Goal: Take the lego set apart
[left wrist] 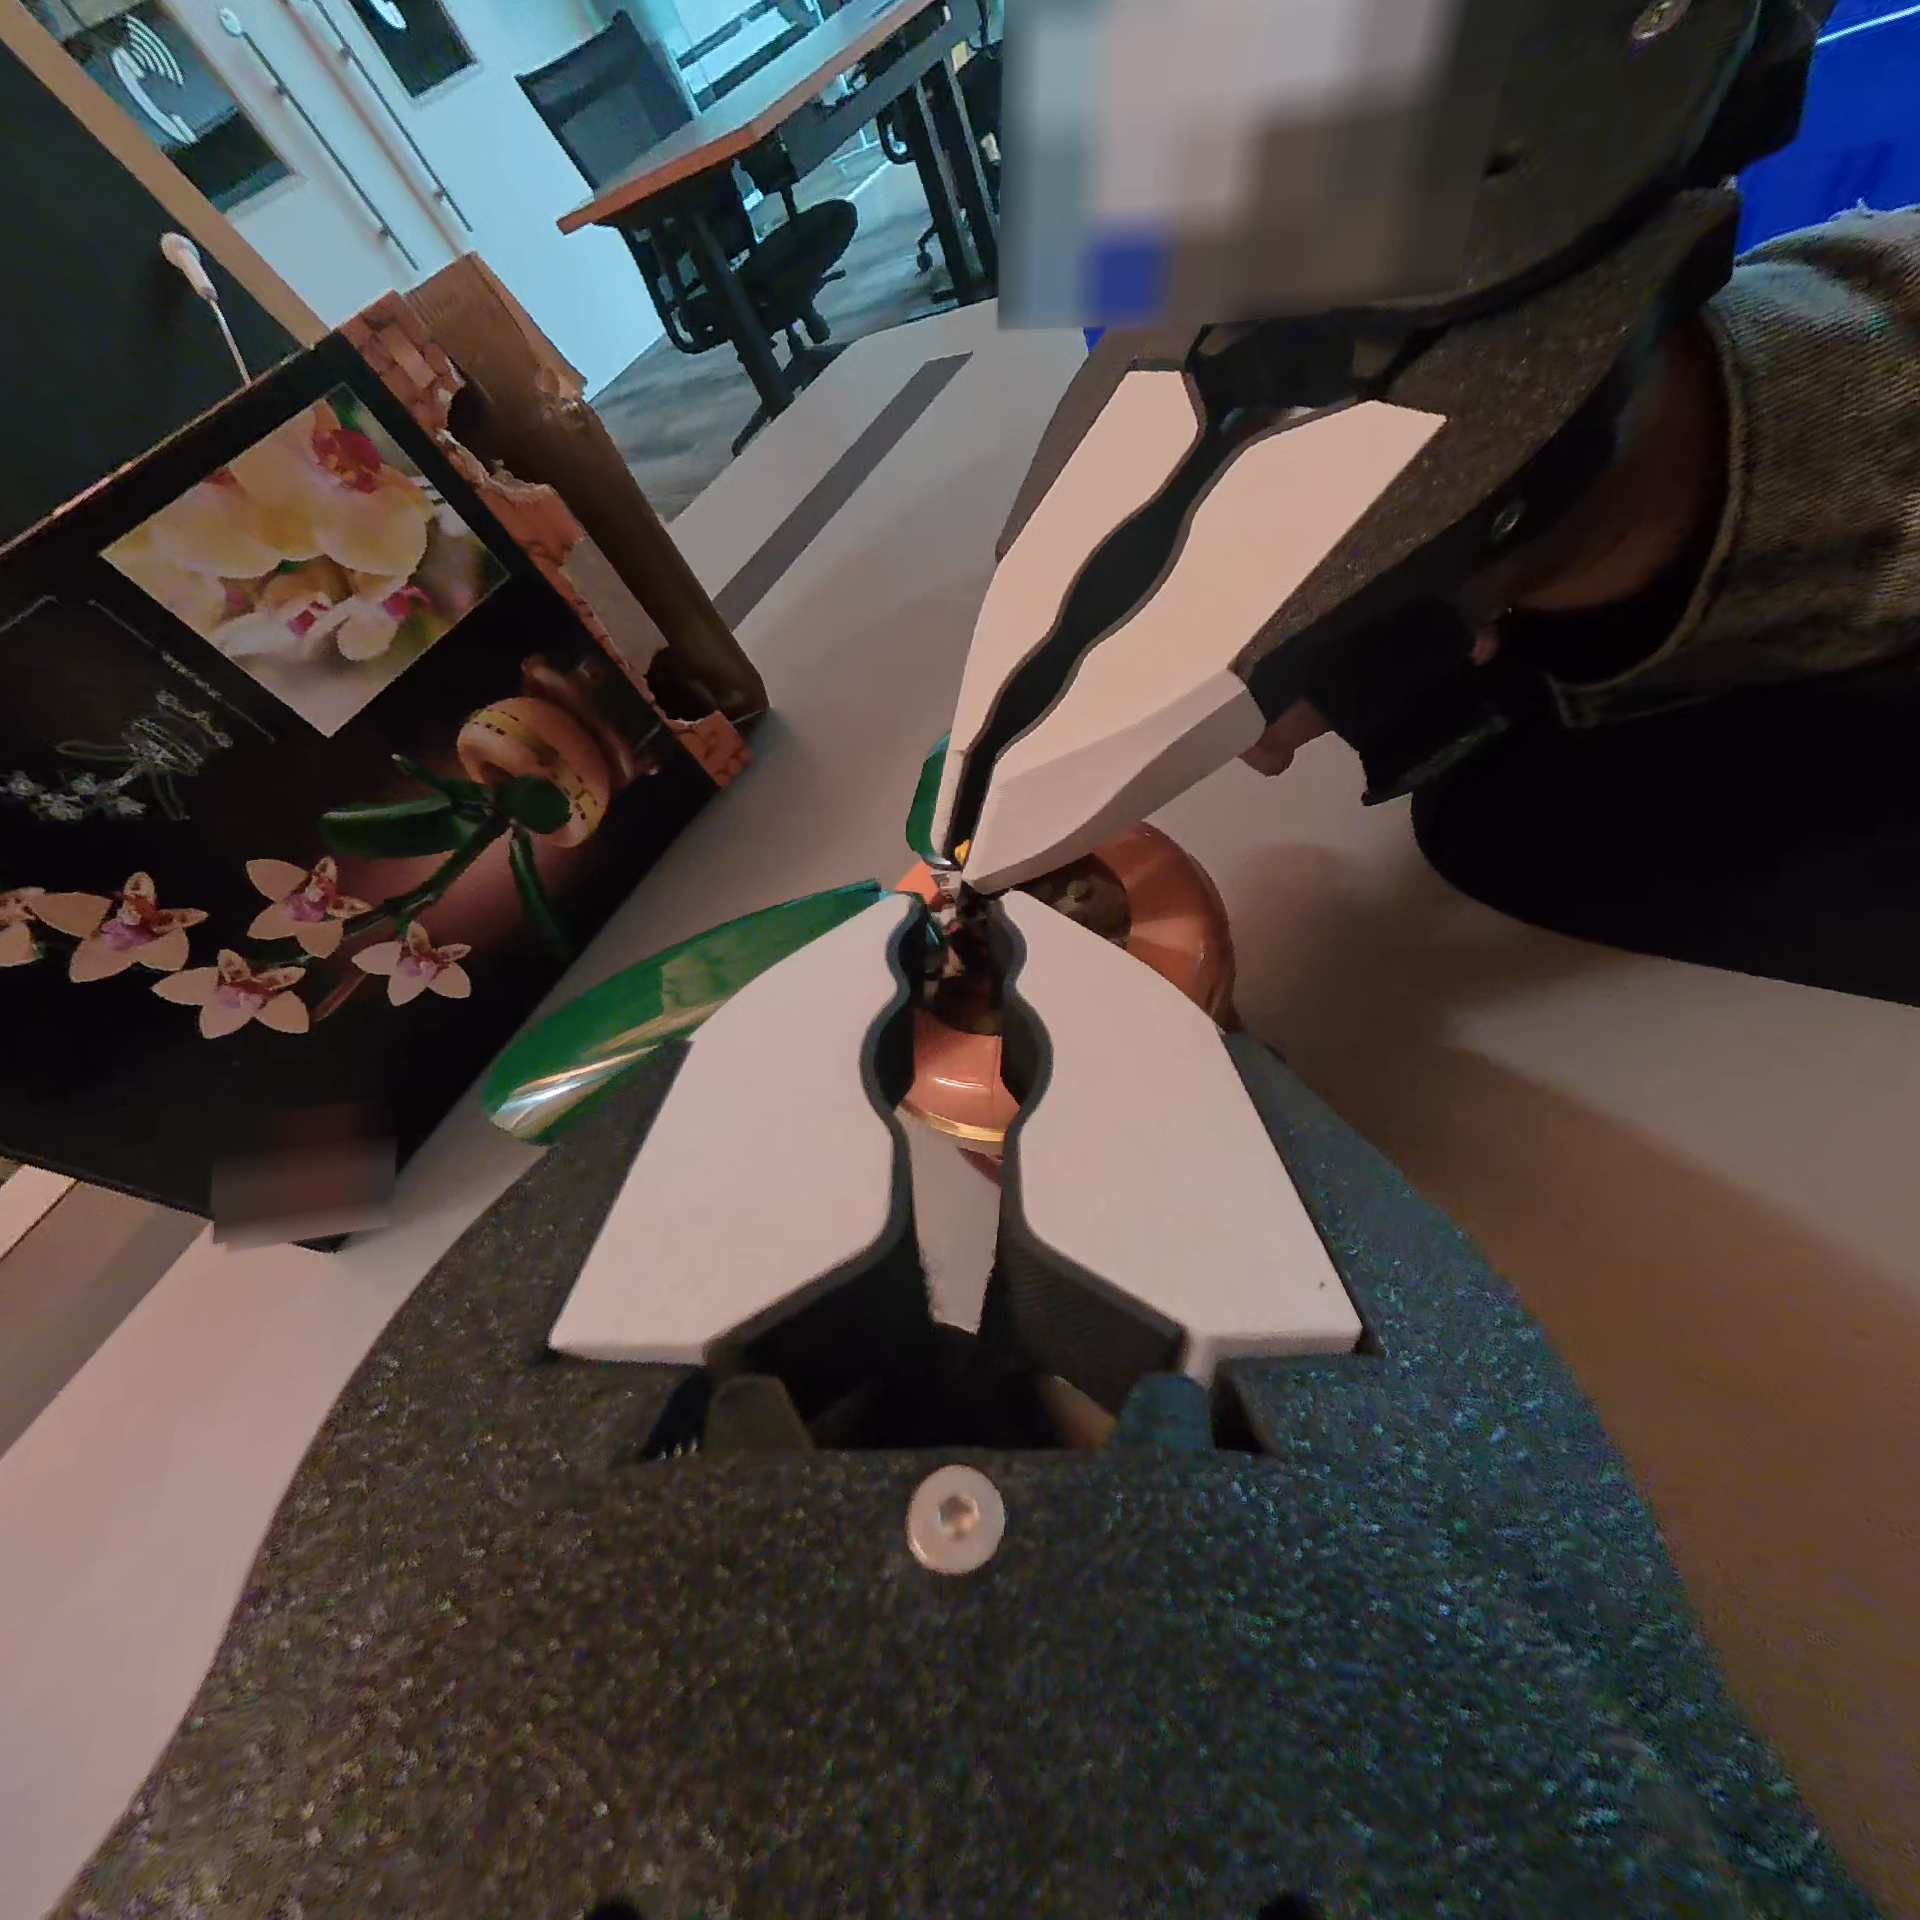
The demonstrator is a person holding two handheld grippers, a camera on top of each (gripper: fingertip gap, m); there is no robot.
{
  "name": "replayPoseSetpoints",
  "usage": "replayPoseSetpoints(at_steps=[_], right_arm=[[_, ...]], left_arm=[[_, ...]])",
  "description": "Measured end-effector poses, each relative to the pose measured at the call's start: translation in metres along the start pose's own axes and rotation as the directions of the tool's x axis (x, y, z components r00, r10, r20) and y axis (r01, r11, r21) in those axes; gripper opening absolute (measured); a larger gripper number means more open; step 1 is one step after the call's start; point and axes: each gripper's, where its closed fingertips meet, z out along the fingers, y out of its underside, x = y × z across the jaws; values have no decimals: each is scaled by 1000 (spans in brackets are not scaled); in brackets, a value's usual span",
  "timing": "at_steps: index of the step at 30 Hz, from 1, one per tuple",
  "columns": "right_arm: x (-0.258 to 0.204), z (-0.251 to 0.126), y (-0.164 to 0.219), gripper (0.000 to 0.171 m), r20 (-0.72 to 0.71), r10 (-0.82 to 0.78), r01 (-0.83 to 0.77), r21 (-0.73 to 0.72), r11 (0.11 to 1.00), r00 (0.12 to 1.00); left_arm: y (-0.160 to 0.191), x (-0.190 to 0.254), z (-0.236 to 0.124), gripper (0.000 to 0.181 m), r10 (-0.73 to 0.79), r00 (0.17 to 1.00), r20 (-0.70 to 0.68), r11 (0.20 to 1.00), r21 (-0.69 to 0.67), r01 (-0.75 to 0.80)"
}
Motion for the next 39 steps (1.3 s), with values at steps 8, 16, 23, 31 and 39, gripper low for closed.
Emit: replayPoseSetpoints(at_steps=[8, 16, 23, 31, 39], right_arm=[[0, -1, 0, 3, 11, -10, 10, 0, 1000, 1000], [4, -4, 1, 3, -10, -39, 40, 15, 999, 999], [5, -6, 1, 2, 14, -19, 19, 50, 999, 1000], [6, -7, 0, 2, 57, 58, -63, 88, 994, 997], [6, -7, 0, 2, 39, 10, -14, 100, 995, 999]], left_arm=[[4, 6, 5, 8, -35, 992, -123, 996, -82, 25], [3, 7, 10, 8, -60, 986, -153, 982, -186, 31], [3, 8, 11, 8, -45, 985, -164, 967, -253, 2], [3, 8, 12, 8, -36, 984, -172, 960, -281, -13], [3, 8, 13, 8, 8, 982, -188, 951, -301, -65]])
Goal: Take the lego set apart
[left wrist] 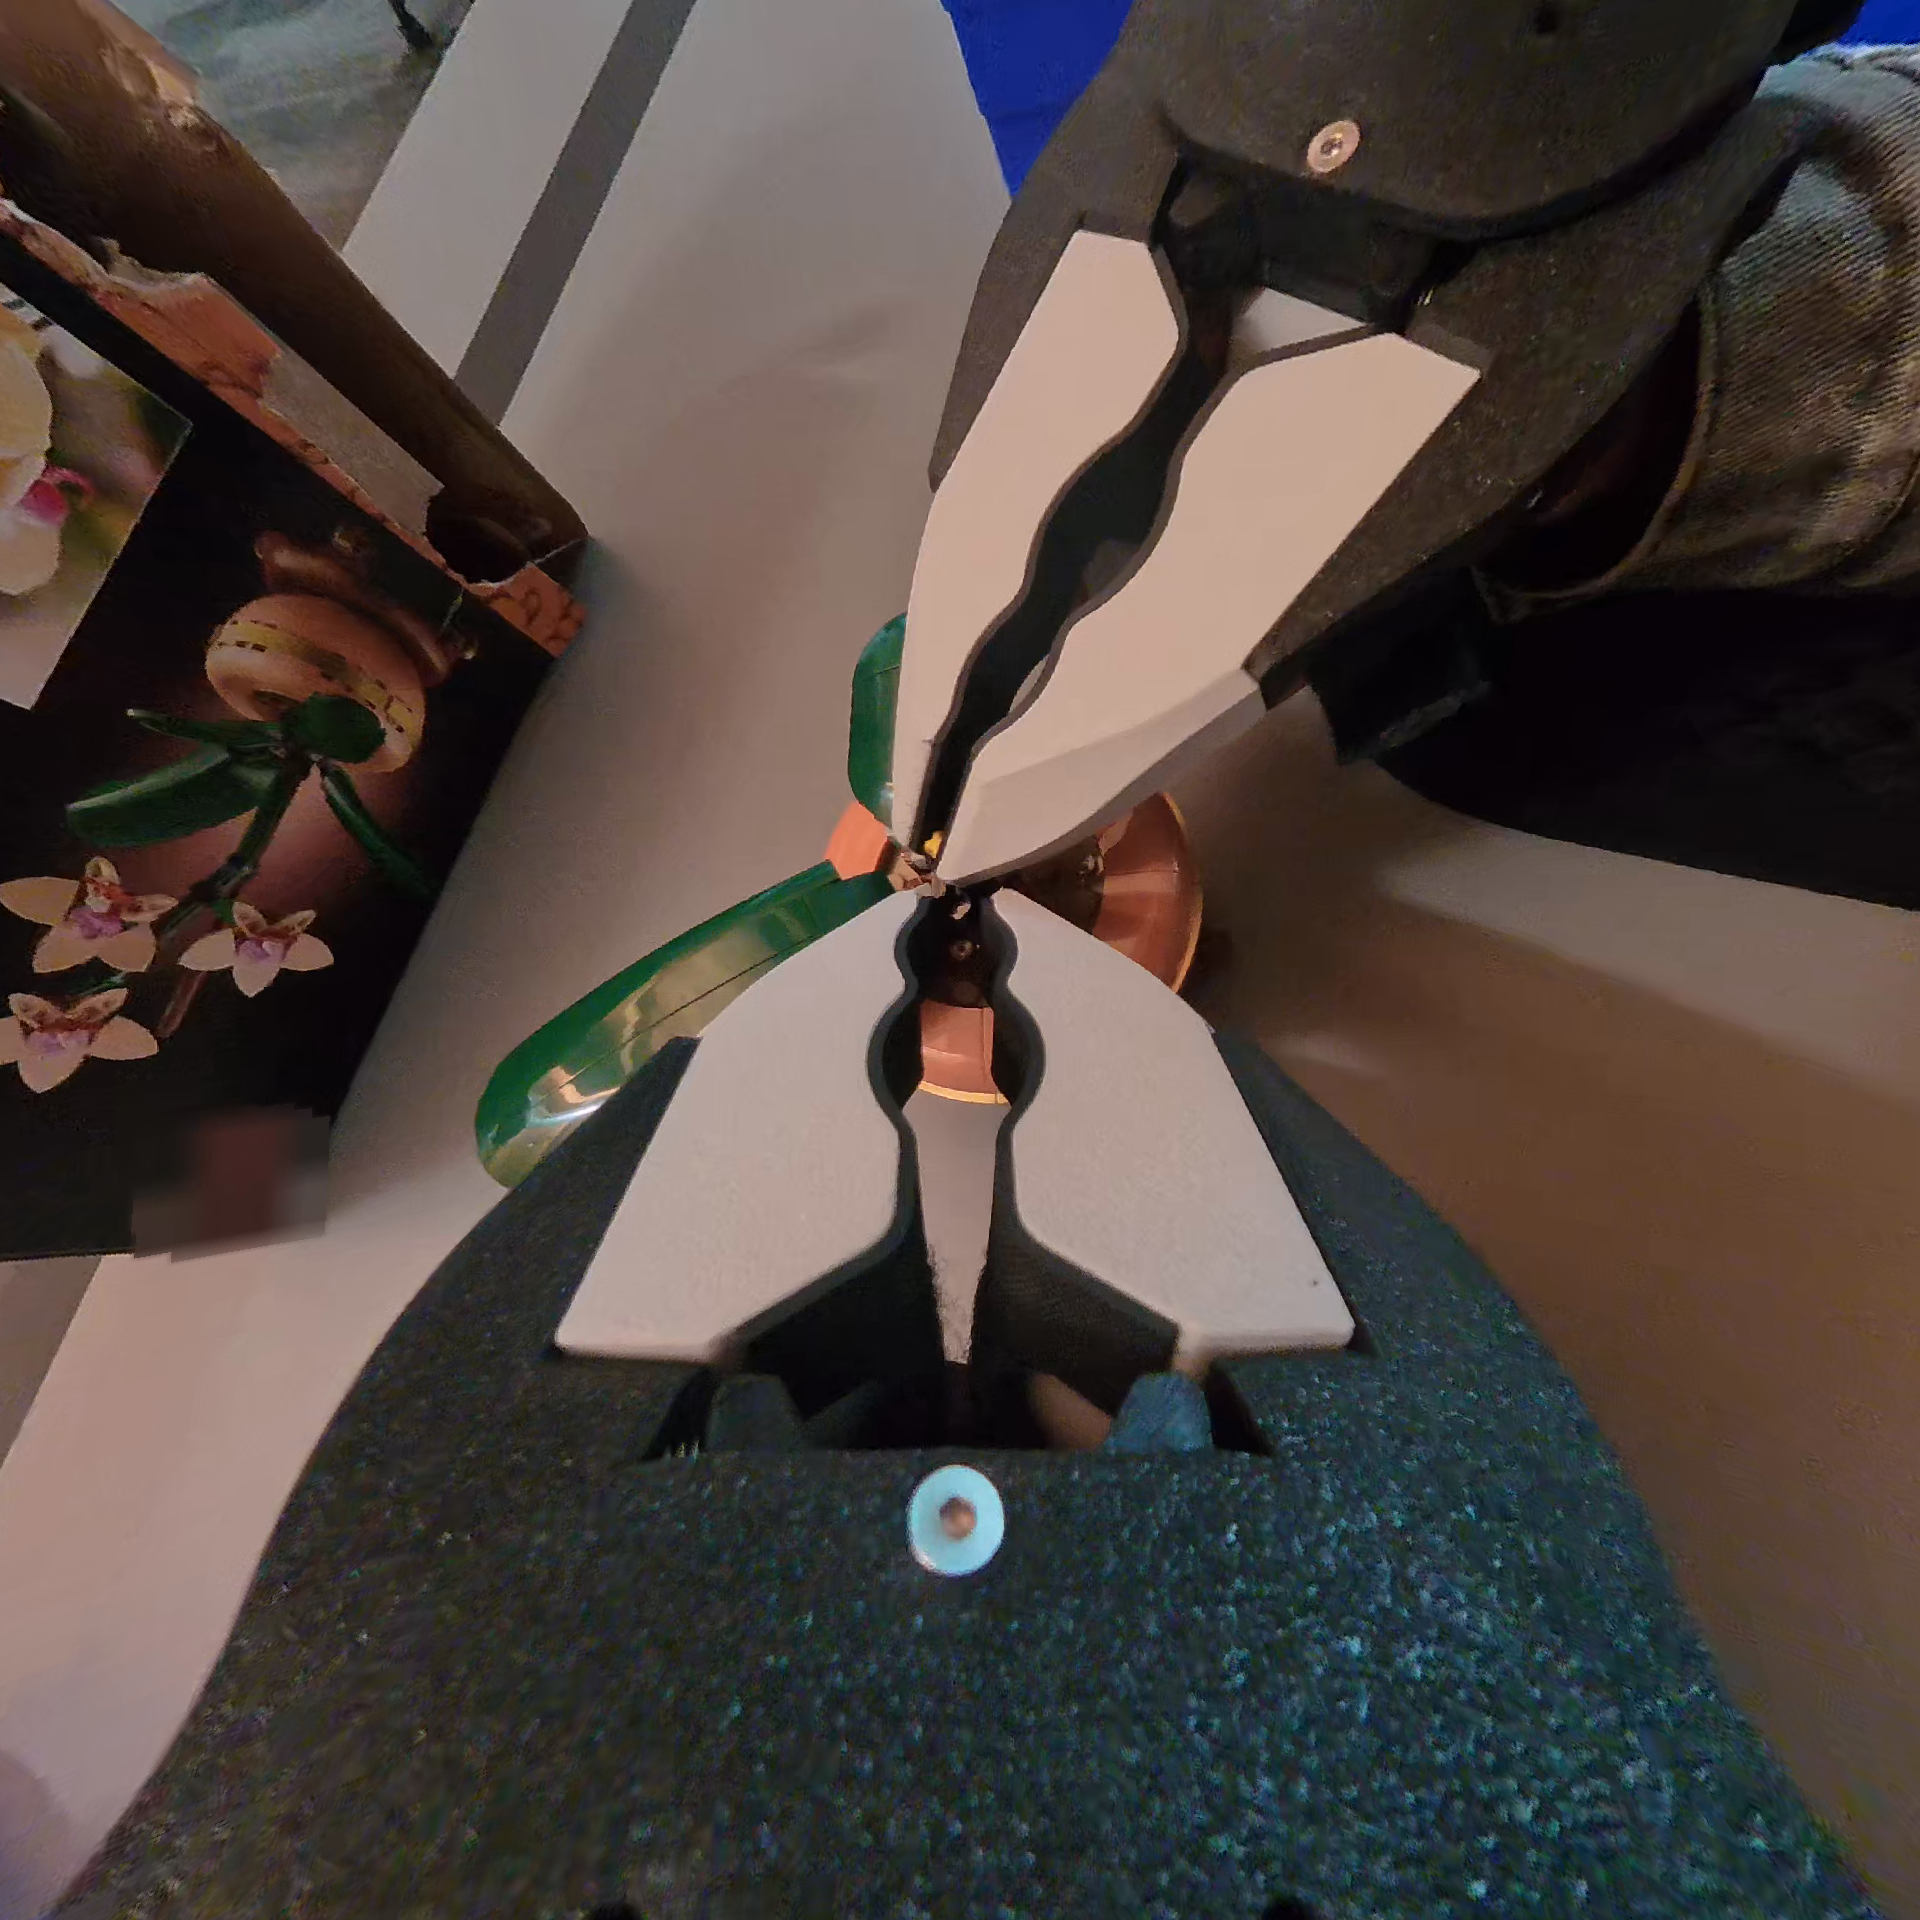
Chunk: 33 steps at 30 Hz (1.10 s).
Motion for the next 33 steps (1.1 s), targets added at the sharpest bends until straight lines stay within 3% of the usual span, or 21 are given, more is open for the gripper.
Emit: replayPoseSetpoints(at_steps=[5, 7, 9, 11, 13, 16, 25, 33], right_arm=[[4, -1, 0, 5, -68, -119, 119, -12, 993, 990], [6, -3, -4, 24, -75, -104, 105, 9, 994, 992], [8, -7, -4, 32, -60, -62, 63, 15, 998, 996], [9, -9, -2, 30, -44, -44, 44, 11, 999, 998], [8, -9, -3, 19, -37, -49, 50, 14, 999, 998], [7, -7, 1, 11, -37, -69, 69, -17, 997, 997], [5, -2, 3, 4, -42, -66, 64, -43, 997, 997], [7, -4, 4, 3, -40, -22, 20, -48, 999, 999]], left_arm=[[-3, -2, 1, 10, -1, 1000, -1, 997, 83, 2], [-6, 0, -2, 15, -10, 1000, -21, 993, 120, 12], [-9, -1, -5, 22, -2, 1000, -15, 989, 147, 5], [-10, -3, -5, 27, 13, 1000, 4, 988, 155, -14], [-7, -4, -2, 28, 38, 999, 19, 989, 144, -41], [-5, -1, 3, 18, 78, 997, 27, 988, 131, -81], [-6, -1, 3, 12, -18, 1000, -17, 991, 130, 20], [-10, -5, 5, 13, 68, 996, 65, 986, 151, -78]])
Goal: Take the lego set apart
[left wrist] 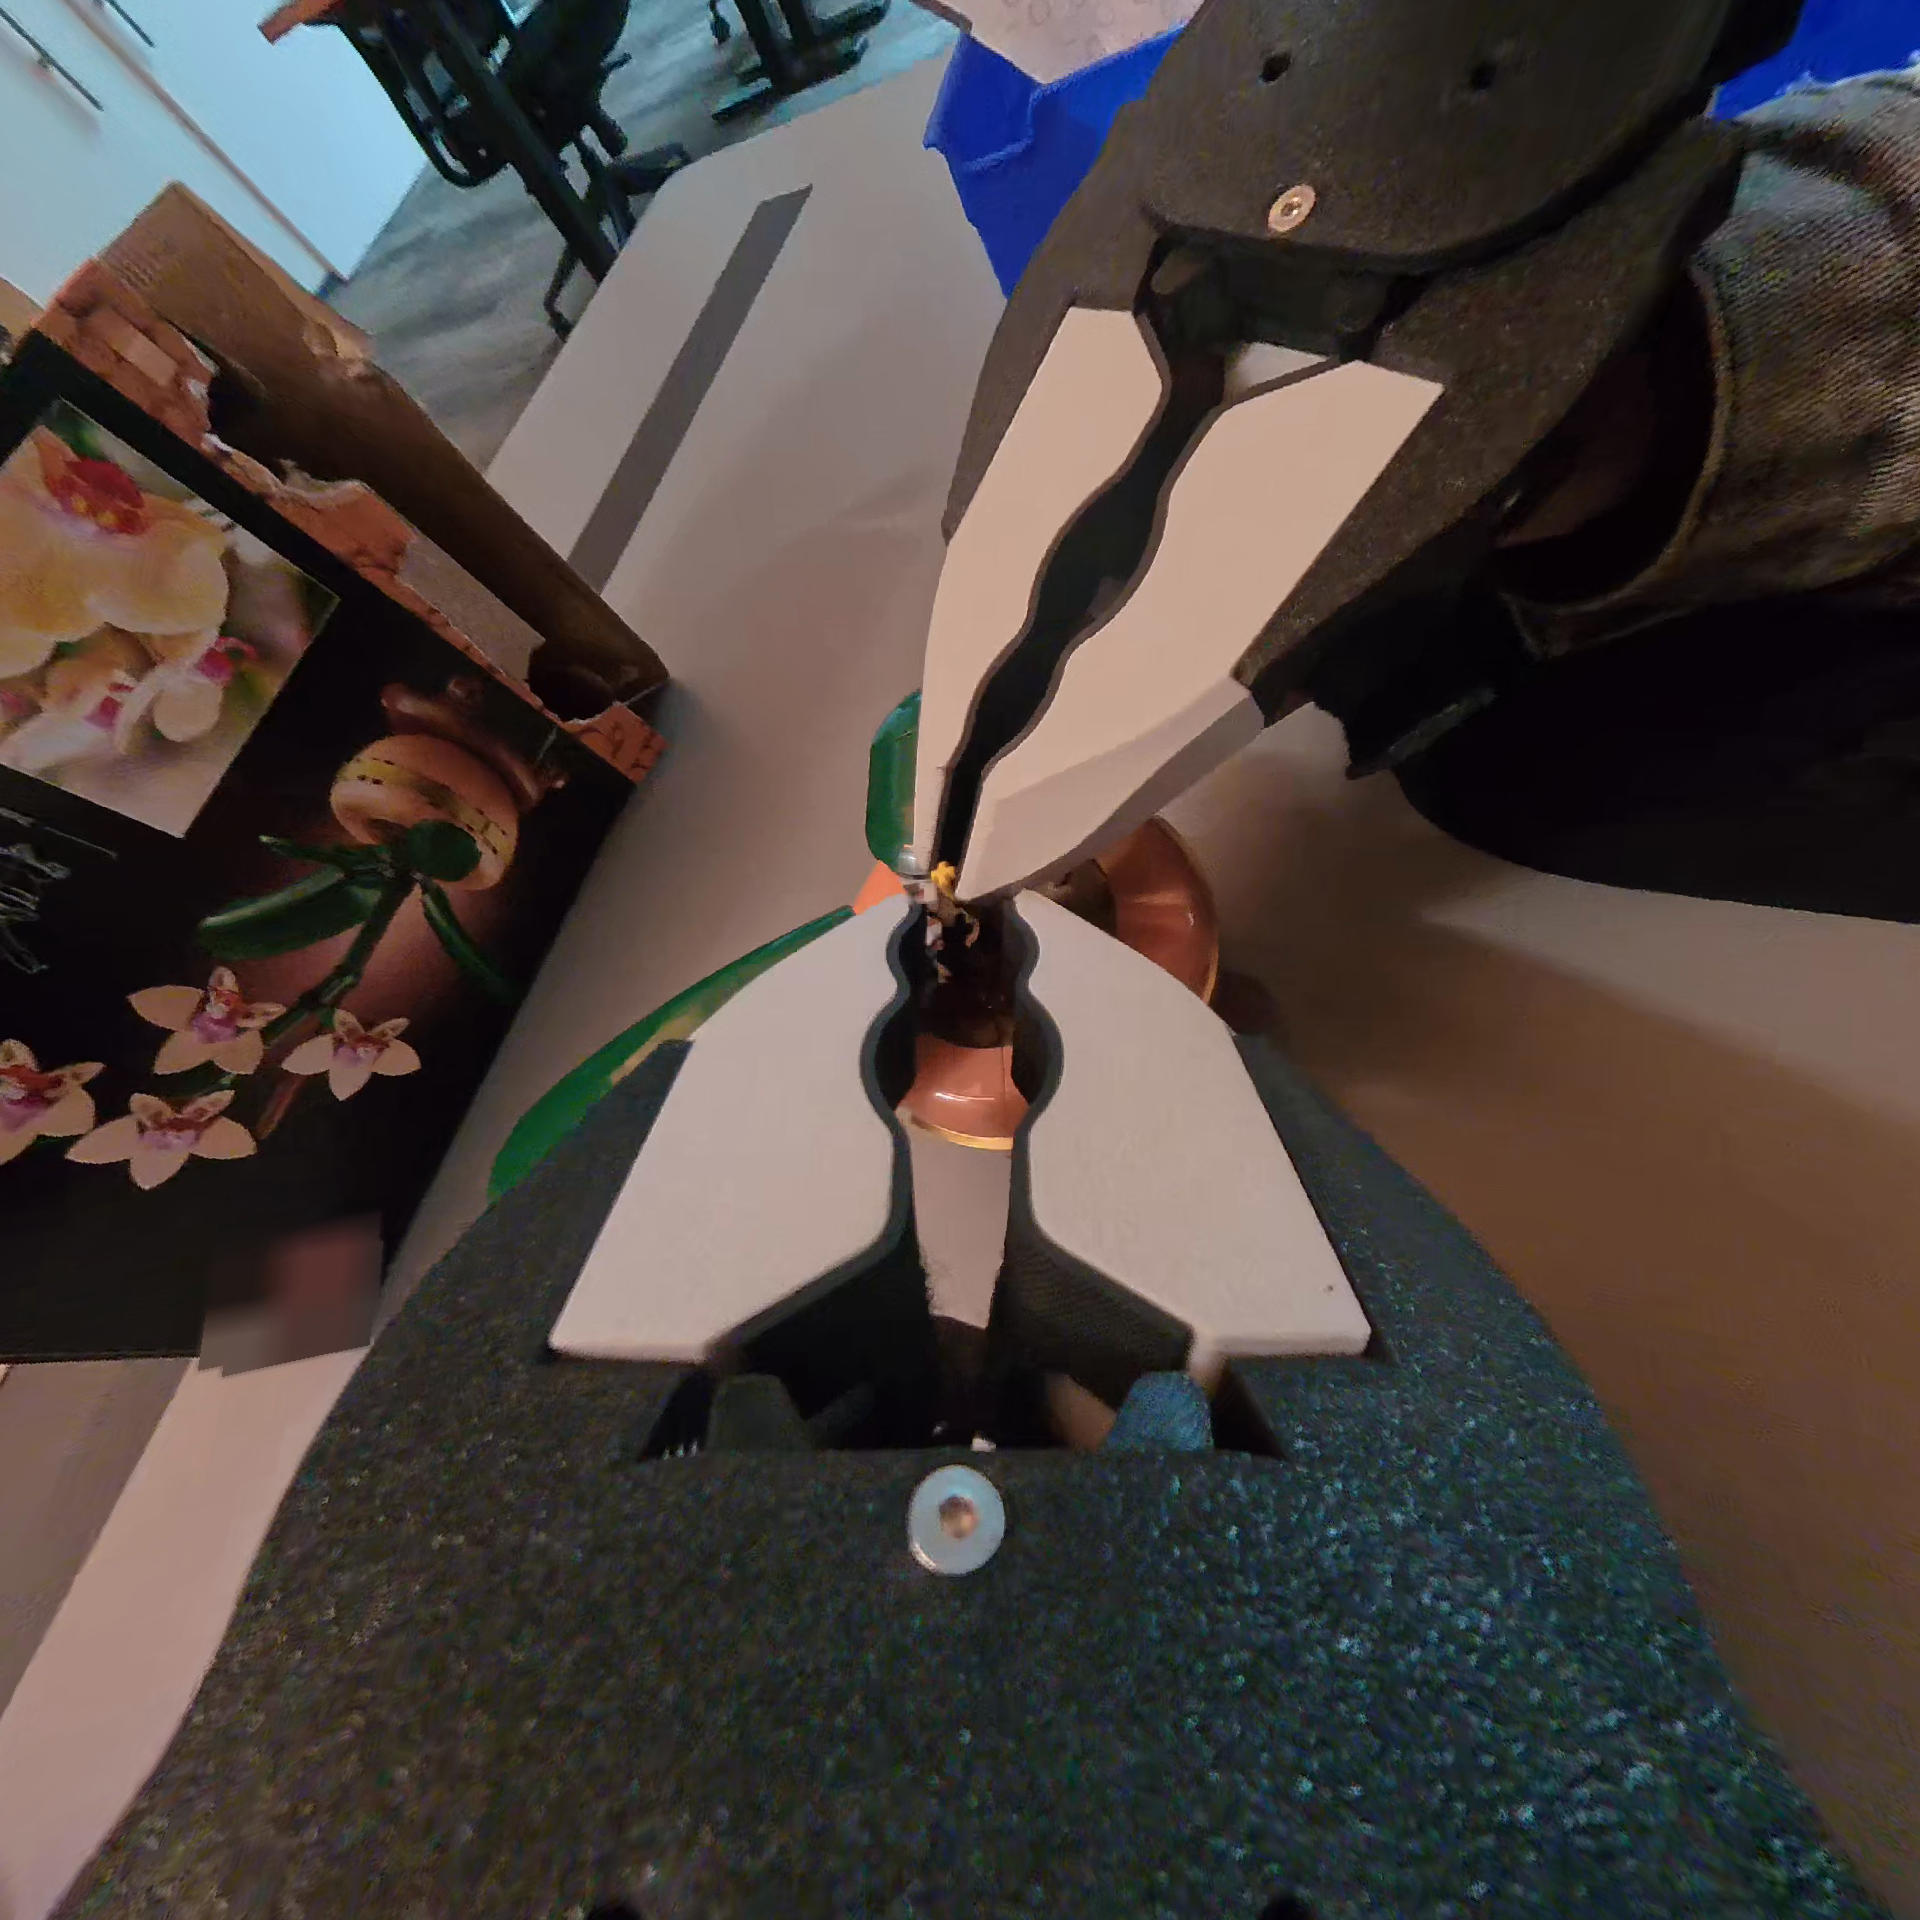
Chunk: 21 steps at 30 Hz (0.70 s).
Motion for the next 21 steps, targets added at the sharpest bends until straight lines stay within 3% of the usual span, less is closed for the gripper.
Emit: replayPoseSetpoints(at_steps=[4, 9, 21], right_arm=[[0, 0, 0, 3, 6, 2, -2, 0, 1000, 1000], [-3, 1, -1, 3, -5, -38, 38, 5, 999, 999], [-2, 1, -4, 1, -25, -70, 71, 56, 996, 997]], left_arm=[[0, 2, 0, 10, -18, 1000, -26, 1000, 25, 18], [2, 4, -2, 8, -177, 977, -117, 984, -8, 177], [4, 4, -2, 8, -172, 980, -102, 982, -100, 162]])
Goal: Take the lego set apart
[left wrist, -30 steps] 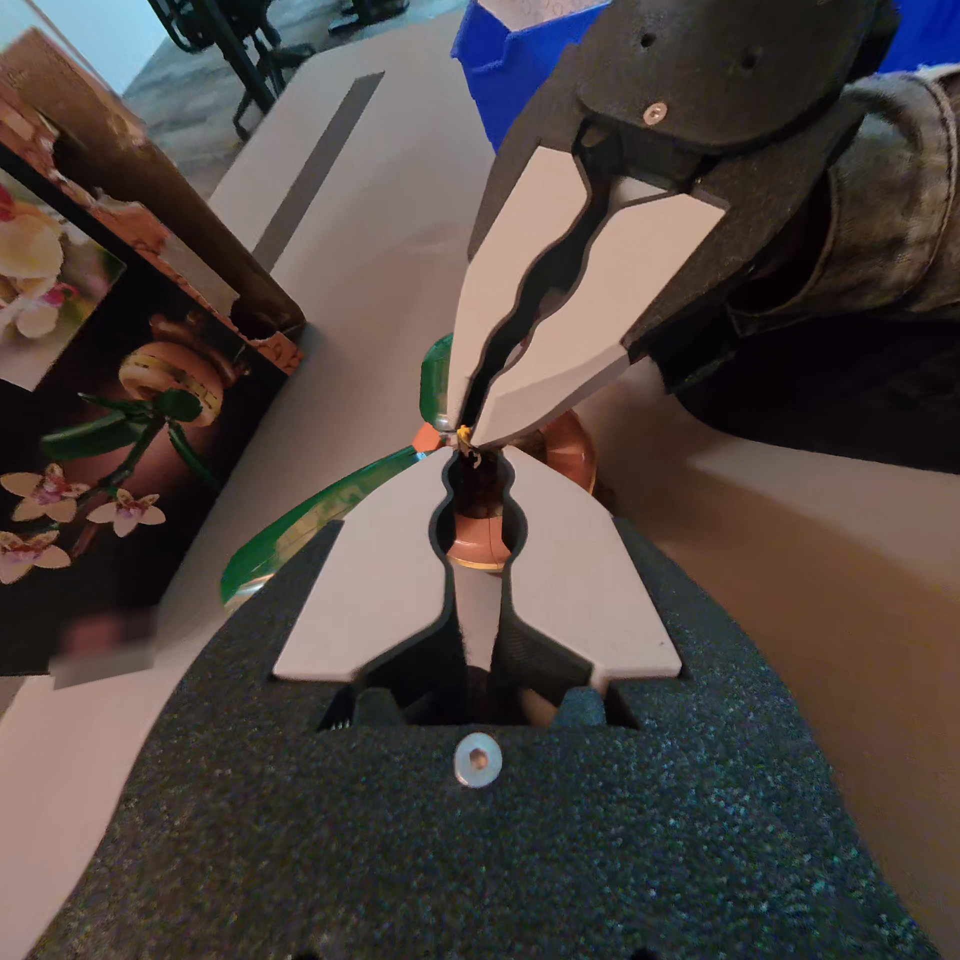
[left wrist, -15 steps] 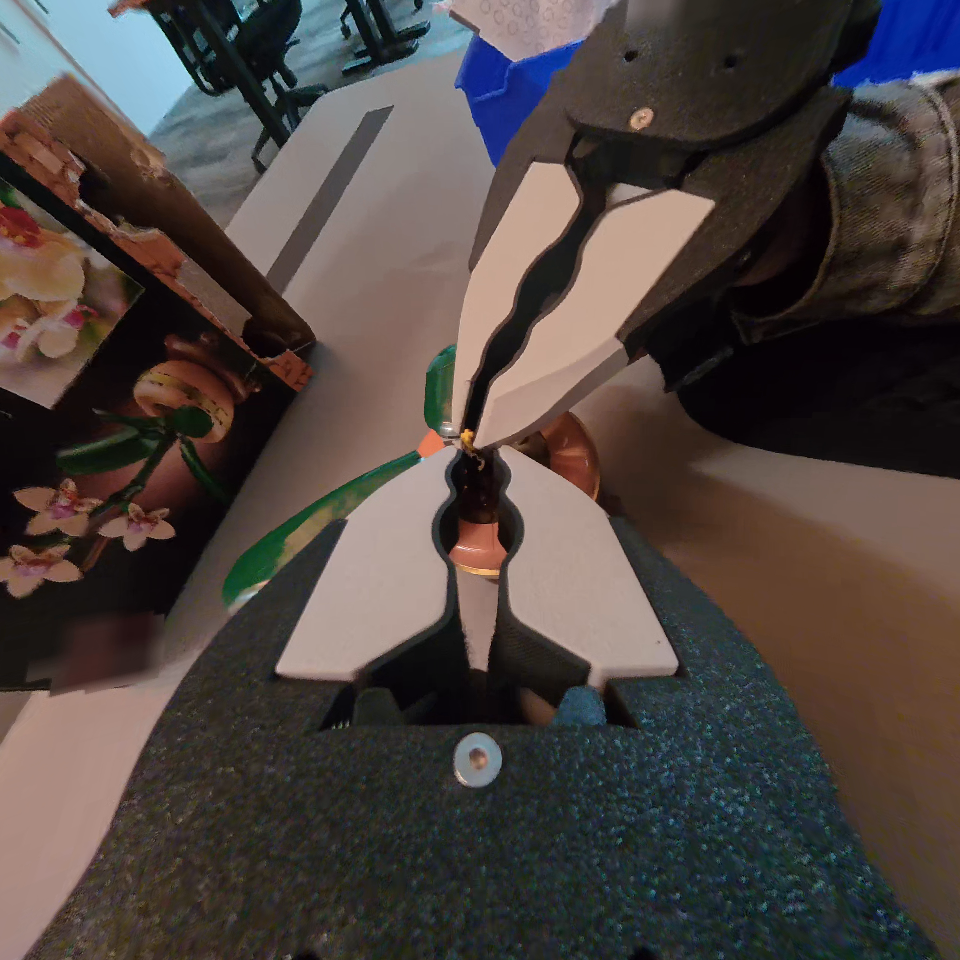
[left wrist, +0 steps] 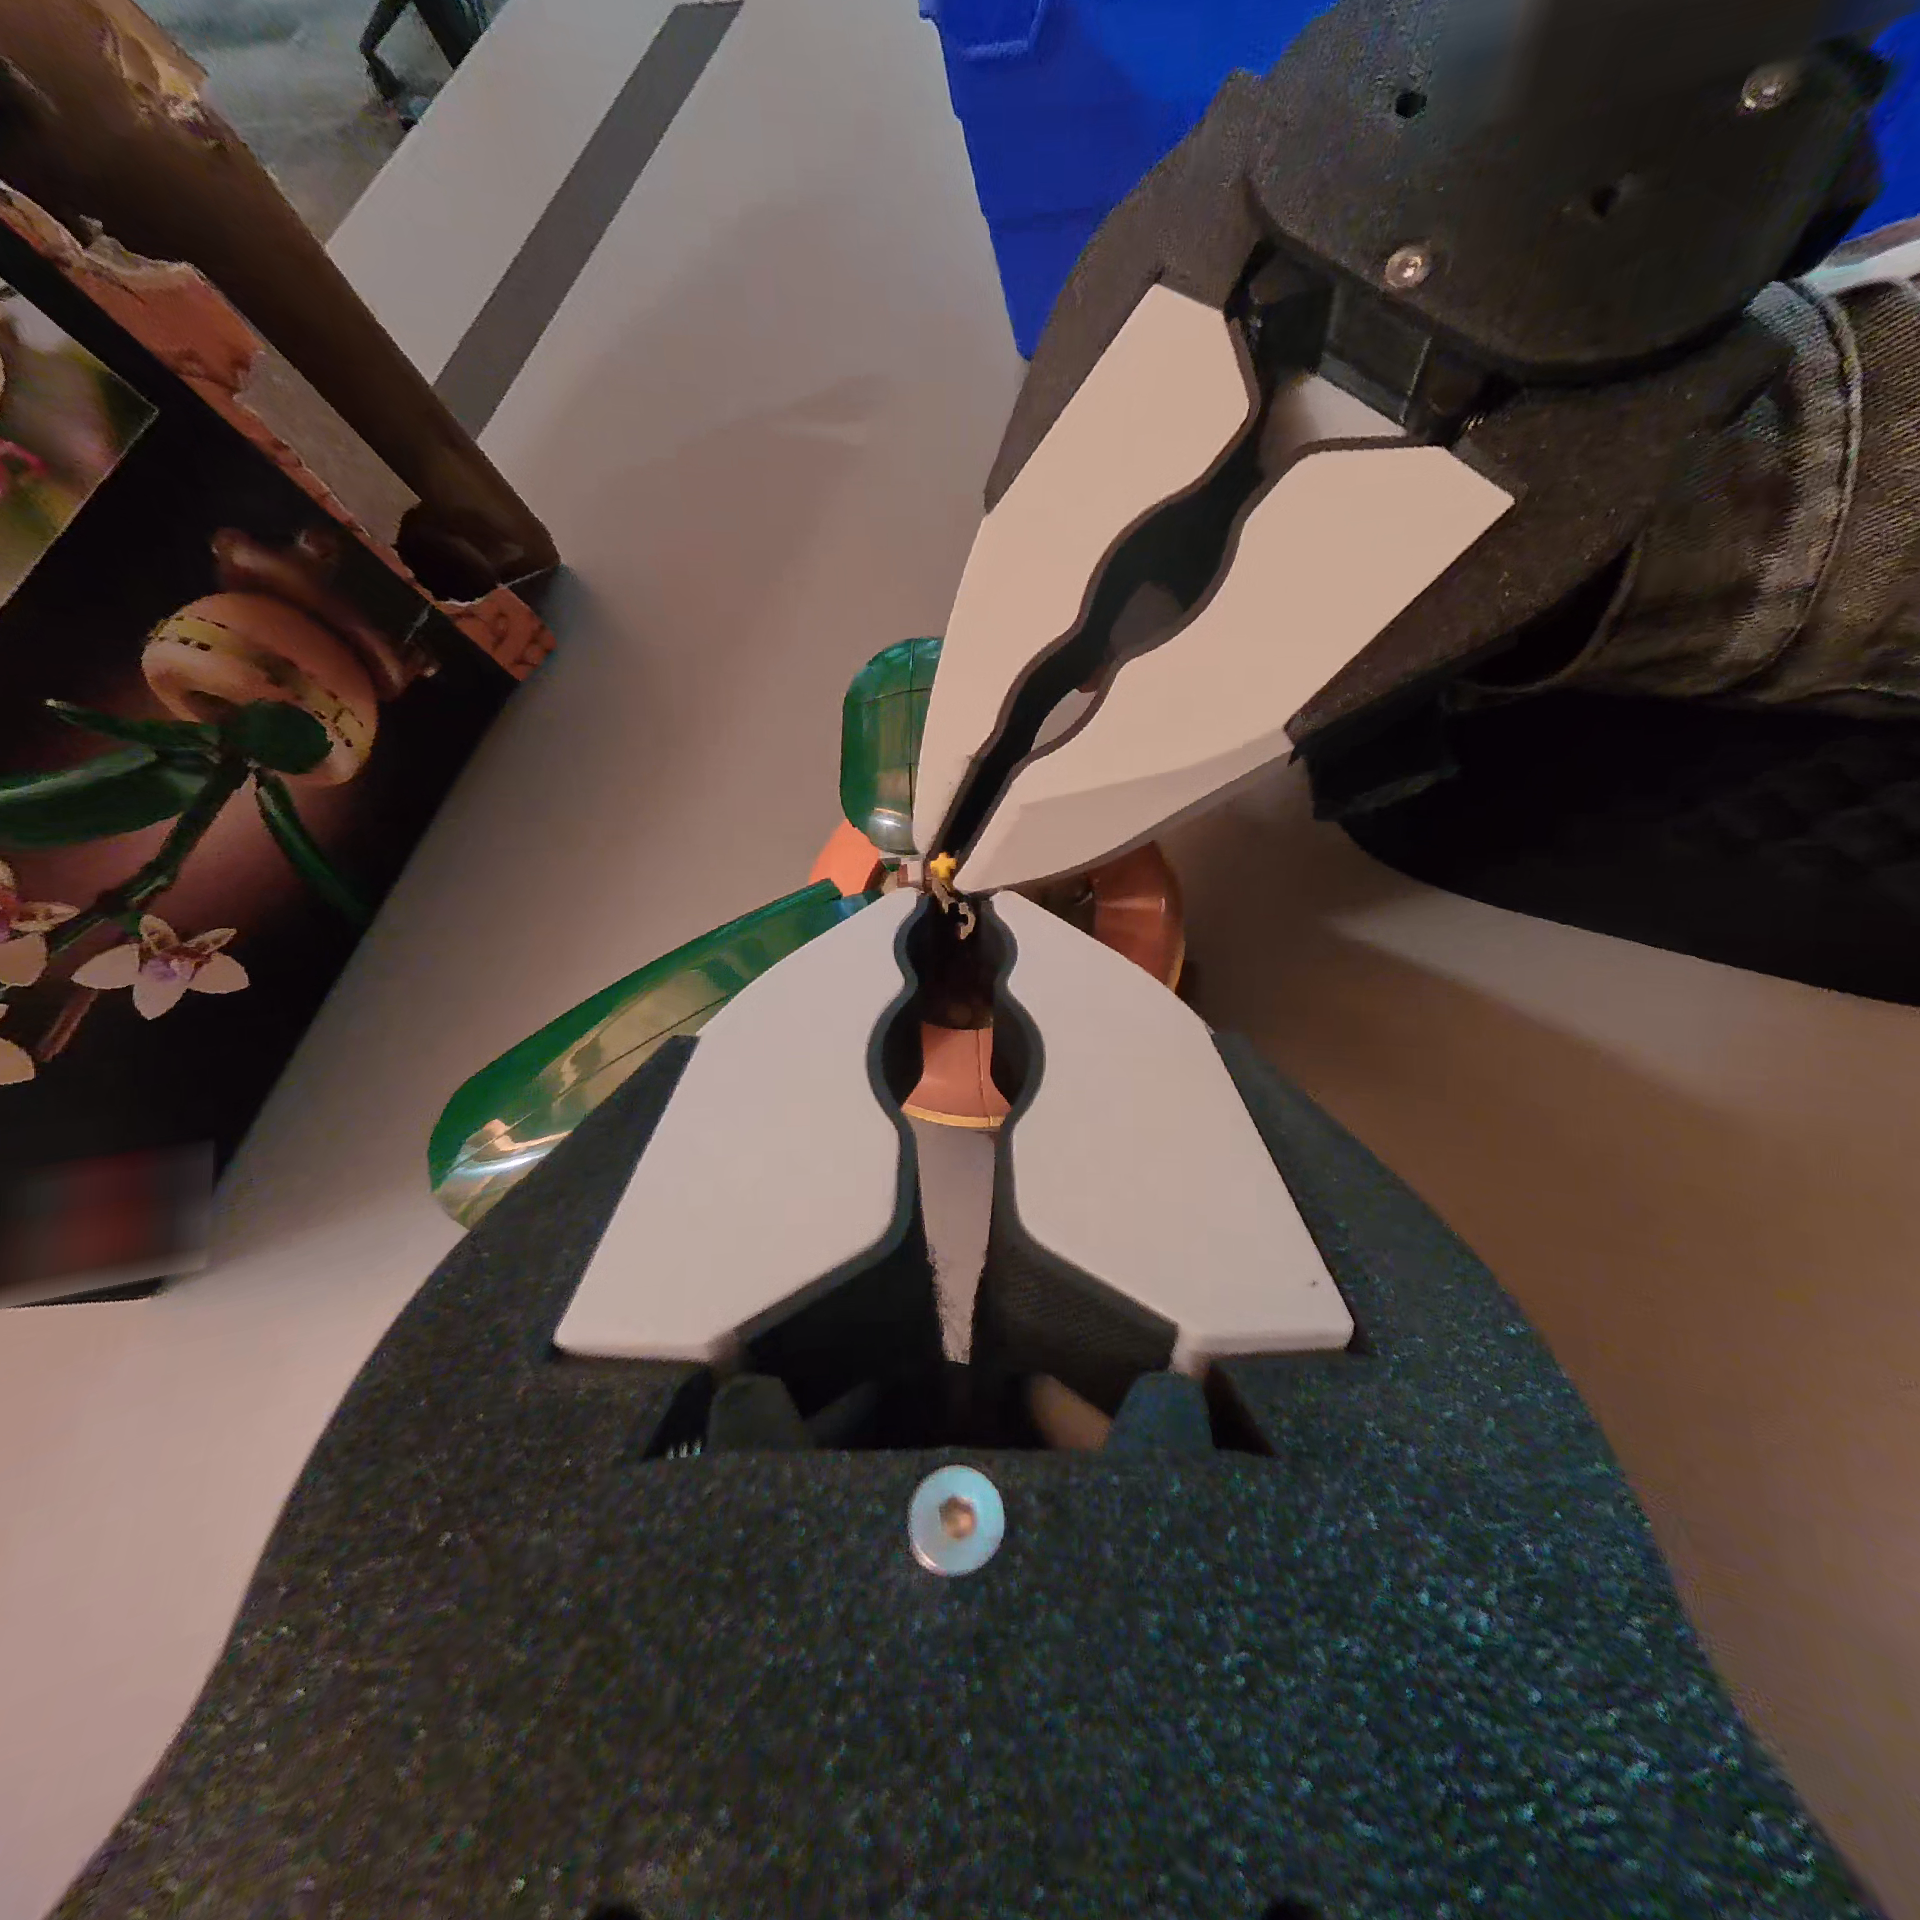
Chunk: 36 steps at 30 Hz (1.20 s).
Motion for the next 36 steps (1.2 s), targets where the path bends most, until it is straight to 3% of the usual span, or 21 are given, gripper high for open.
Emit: replayPoseSetpoints(at_steps=[17, 22, 36], right_arm=[[0, -1, -1, 0, 48, 103, -106, 51, 993, 993], [-2, -2, -3, 0, 52, 69, -72, 56, 996, 996], [7, -3, 0, 2, 106, 216, -224, 71, 972, 971]], left_arm=[[0, 0, 1, 8, 26, 1000, 7, 999, -40, -26], [1, 2, 0, 8, 32, 1000, 2, 998, -50, -31], [-5, -4, 7, 8, 105, 994, -1, 992, -67, -105]])
